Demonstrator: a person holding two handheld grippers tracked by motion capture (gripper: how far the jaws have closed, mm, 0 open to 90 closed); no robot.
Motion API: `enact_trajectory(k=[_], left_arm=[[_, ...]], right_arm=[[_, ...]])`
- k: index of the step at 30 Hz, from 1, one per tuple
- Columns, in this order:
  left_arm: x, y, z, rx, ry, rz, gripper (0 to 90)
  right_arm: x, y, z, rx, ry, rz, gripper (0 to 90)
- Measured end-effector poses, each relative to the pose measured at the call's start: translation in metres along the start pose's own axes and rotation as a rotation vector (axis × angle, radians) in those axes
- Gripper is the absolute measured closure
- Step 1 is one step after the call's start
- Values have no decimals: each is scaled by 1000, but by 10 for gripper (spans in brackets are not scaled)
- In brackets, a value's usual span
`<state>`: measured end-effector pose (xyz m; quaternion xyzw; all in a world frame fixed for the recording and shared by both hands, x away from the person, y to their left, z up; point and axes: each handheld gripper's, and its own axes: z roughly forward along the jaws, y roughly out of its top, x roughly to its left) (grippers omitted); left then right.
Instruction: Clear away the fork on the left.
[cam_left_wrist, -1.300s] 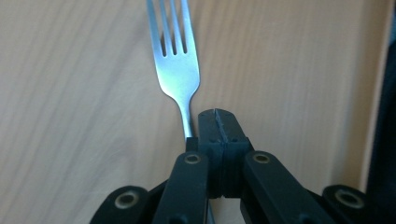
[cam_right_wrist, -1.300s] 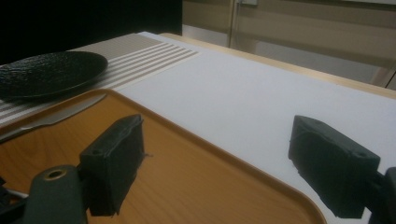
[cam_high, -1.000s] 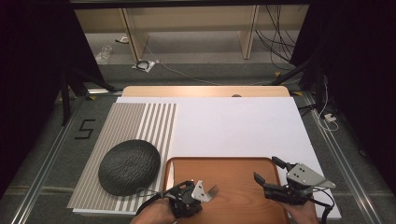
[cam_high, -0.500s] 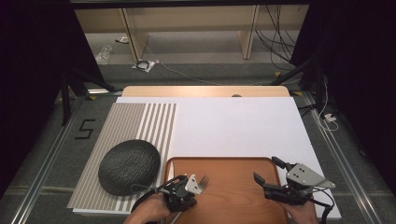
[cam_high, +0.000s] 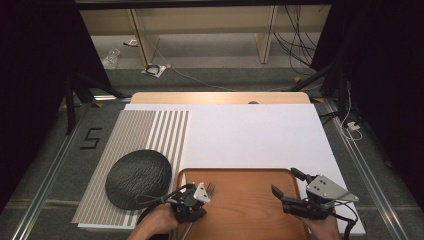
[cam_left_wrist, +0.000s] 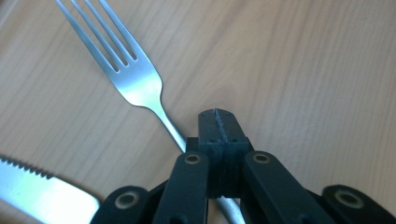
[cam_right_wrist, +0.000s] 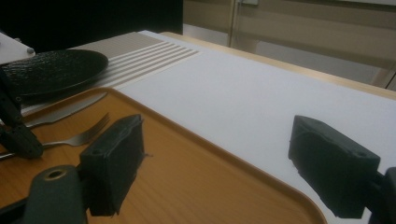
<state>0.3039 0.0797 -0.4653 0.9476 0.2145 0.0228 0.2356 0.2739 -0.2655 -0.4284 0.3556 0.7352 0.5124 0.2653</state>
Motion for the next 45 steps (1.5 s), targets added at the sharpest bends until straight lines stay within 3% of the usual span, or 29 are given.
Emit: enact_trajectory(k=[27, 37, 45], left_arm=[[18, -11, -8, 30, 18, -71, 892], [20, -13, -12, 39, 31, -71, 891], [16, -10, -21, 4, 43, -68, 801]], right_arm=[[0, 0, -1, 0, -2, 0, 193], [0, 0, 0, 2, 0, -1, 193], [0, 0, 0, 4, 0, -2, 193]])
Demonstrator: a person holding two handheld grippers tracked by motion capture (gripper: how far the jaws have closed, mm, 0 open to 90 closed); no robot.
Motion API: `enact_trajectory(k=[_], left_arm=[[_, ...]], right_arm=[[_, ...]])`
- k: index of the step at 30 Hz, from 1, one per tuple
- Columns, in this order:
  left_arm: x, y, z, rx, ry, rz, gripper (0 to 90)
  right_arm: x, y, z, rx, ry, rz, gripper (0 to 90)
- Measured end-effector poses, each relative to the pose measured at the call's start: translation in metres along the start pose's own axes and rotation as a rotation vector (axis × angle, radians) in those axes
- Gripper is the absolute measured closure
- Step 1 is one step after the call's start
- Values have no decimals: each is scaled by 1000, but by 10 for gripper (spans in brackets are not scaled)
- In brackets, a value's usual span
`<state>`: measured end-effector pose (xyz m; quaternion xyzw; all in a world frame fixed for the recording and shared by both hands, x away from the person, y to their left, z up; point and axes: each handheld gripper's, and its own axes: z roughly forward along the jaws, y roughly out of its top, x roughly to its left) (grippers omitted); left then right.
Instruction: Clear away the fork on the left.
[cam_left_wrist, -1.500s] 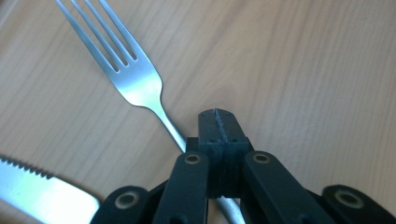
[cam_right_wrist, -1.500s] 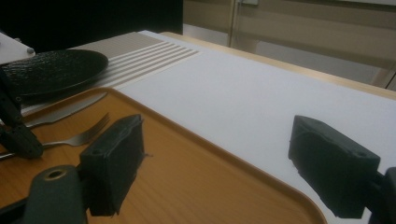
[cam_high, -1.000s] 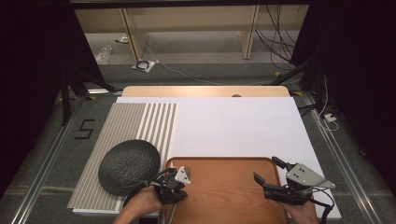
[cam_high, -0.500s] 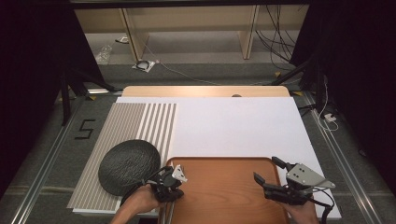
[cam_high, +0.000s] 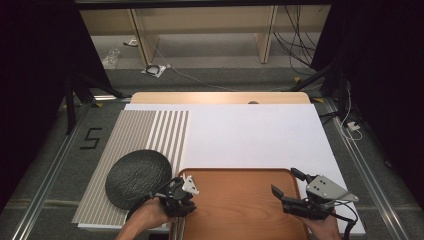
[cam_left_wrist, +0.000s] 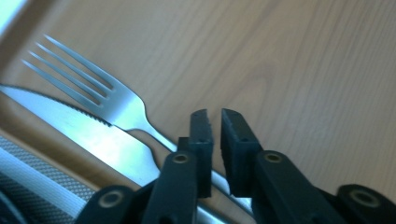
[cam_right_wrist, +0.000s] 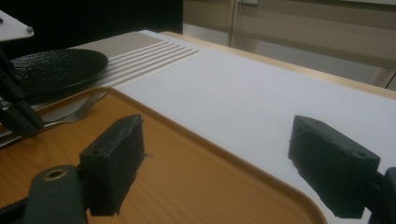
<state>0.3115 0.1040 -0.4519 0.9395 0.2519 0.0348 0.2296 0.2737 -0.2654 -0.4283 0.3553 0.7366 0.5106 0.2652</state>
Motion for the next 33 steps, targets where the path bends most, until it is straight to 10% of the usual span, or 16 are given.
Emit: enact_trajectory(k=[16, 33], left_arm=[[14, -3, -26, -245, 102, -125, 350], [27, -21, -47, -456, 210, -246, 258]], right_arm=[[-1, 0, -1, 2, -3, -1, 193], [0, 0, -2, 5, -4, -2, 193]])
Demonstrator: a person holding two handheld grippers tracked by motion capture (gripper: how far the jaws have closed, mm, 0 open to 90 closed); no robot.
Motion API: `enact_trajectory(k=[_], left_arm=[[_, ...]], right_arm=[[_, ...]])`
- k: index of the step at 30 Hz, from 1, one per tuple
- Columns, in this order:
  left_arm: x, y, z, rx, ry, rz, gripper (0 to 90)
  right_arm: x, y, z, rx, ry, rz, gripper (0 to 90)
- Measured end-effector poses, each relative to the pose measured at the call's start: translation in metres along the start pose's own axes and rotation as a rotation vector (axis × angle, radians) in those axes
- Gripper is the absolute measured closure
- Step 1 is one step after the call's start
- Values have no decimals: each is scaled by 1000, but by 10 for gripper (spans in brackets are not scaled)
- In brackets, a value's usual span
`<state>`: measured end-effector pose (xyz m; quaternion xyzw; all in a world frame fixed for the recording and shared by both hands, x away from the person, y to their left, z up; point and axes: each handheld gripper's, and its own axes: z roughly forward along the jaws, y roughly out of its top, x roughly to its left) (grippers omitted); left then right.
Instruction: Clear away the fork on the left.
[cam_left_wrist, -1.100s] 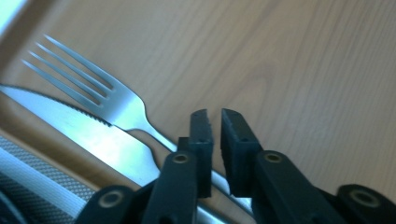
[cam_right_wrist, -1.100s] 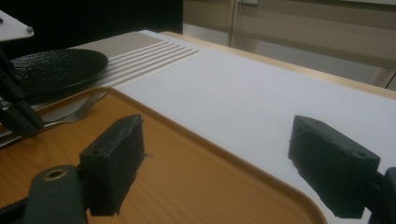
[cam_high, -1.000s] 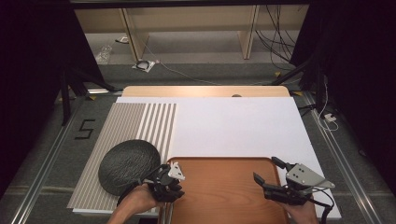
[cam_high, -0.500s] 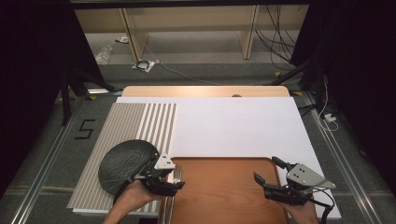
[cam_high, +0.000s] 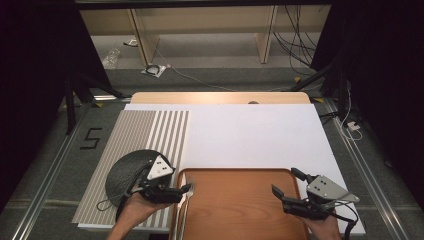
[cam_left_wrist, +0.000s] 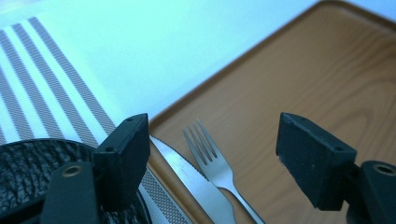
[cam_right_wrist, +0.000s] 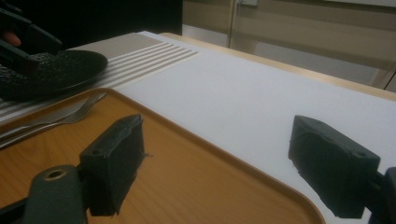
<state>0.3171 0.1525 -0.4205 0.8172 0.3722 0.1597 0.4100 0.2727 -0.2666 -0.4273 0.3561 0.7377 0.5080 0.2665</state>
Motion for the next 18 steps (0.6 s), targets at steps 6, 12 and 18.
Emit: enact_trajectory(k=[6, 12, 18], left_arm=[[10, -4, -9, -71, 45, -75, 236], [18, -9, -16, -106, 43, -147, 230], [28, -14, -26, -137, 50, -225, 218]], right_arm=[[0, 0, 0, 2, -1, 2, 193], [0, 0, 0, -3, 0, 3, 193], [0, 0, 0, -3, 0, 1, 193]])
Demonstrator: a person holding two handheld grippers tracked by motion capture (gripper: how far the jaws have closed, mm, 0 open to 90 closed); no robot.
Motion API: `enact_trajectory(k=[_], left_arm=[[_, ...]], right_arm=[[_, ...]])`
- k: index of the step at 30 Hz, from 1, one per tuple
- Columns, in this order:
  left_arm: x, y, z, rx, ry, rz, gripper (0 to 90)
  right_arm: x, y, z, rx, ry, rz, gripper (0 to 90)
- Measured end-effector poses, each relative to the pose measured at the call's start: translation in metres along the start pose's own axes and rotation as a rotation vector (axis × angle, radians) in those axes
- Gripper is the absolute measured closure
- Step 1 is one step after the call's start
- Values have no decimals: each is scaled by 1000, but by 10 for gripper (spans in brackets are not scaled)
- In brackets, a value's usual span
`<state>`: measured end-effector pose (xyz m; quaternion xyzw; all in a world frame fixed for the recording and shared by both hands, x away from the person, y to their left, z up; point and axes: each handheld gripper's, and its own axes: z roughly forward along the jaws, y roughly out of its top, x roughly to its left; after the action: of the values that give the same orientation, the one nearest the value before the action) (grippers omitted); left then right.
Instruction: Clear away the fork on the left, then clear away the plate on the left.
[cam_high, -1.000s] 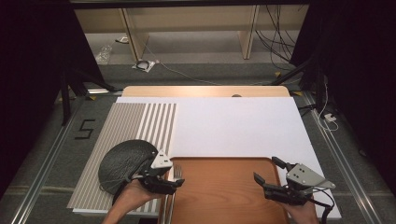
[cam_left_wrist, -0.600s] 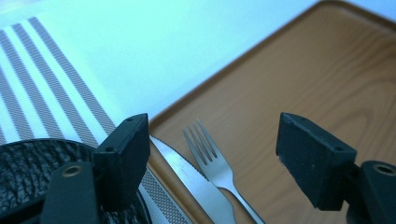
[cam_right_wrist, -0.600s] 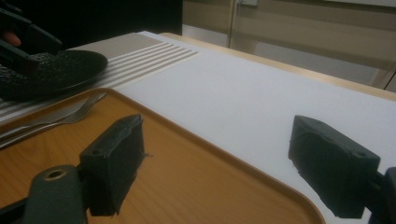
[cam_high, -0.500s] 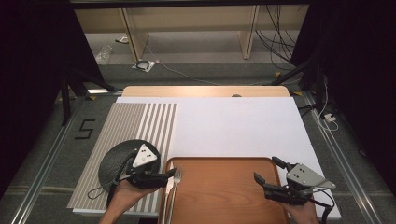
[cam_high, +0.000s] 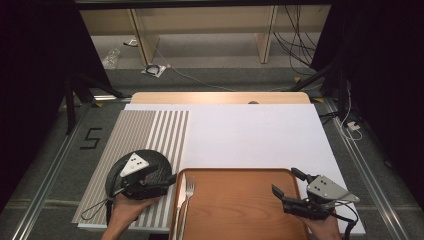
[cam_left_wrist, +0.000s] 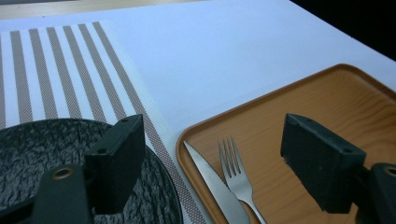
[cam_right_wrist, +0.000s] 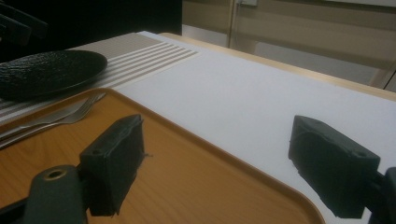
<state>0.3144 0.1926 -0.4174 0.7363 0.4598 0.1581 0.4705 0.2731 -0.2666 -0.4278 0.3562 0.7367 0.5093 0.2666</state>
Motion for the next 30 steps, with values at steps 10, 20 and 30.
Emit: enact_trajectory(k=[10, 20, 30], left_arm=[[14, -5, -10, -28, 24, -91, 200], [27, -11, -20, -59, 66, -159, 191], [35, -18, -27, -67, 87, -198, 191]], right_arm=[[0, 0, 1, -3, 1, 2, 193], [0, 0, 1, -6, 0, 3, 193], [1, 0, 1, -2, 0, 0, 193]])
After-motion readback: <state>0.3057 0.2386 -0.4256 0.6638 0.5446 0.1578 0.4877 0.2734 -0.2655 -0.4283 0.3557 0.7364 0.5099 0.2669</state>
